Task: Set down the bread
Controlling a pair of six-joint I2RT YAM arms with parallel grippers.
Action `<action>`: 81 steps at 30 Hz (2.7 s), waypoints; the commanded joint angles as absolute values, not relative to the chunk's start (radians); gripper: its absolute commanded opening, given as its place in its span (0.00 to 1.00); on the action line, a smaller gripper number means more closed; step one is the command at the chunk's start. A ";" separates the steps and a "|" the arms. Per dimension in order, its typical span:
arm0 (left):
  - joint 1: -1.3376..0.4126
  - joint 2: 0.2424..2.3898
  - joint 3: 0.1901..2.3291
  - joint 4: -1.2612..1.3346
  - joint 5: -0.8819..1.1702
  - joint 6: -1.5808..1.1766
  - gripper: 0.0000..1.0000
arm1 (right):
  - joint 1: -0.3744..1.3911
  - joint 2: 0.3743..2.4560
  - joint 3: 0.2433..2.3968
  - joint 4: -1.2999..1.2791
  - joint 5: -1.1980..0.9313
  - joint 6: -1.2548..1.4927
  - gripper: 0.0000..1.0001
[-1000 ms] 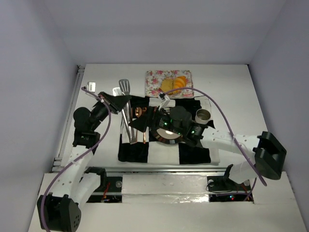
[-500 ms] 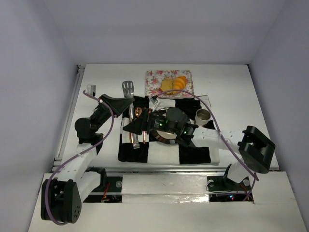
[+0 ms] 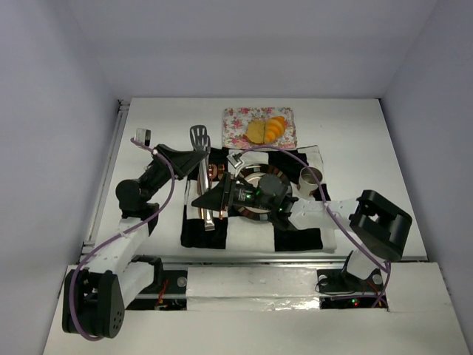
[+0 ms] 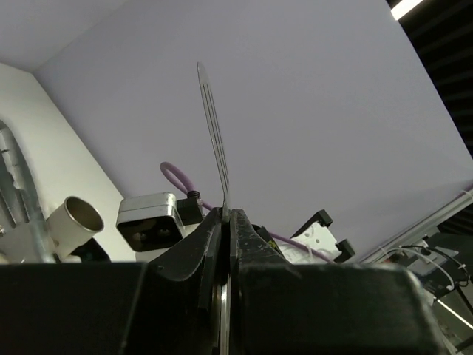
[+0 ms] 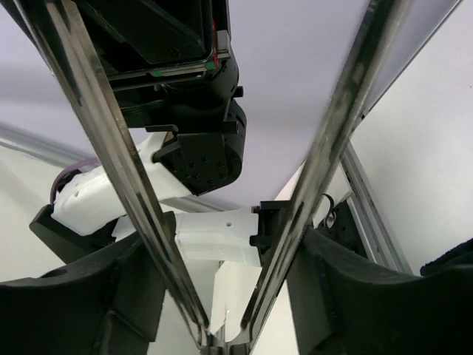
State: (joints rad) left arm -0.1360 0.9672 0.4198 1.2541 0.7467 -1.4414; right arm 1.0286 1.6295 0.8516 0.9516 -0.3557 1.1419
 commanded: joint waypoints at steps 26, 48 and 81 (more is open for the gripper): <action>-0.141 0.835 0.468 1.278 0.900 -1.269 0.99 | 0.943 1.396 0.841 0.815 -0.153 1.134 0.53; -0.141 0.606 0.569 0.009 0.623 -0.397 0.99 | 0.519 1.403 1.202 -0.374 -0.008 0.715 0.53; -0.302 0.482 0.545 -0.031 0.497 -0.385 0.97 | 0.377 2.014 1.795 -0.818 -0.057 0.463 0.54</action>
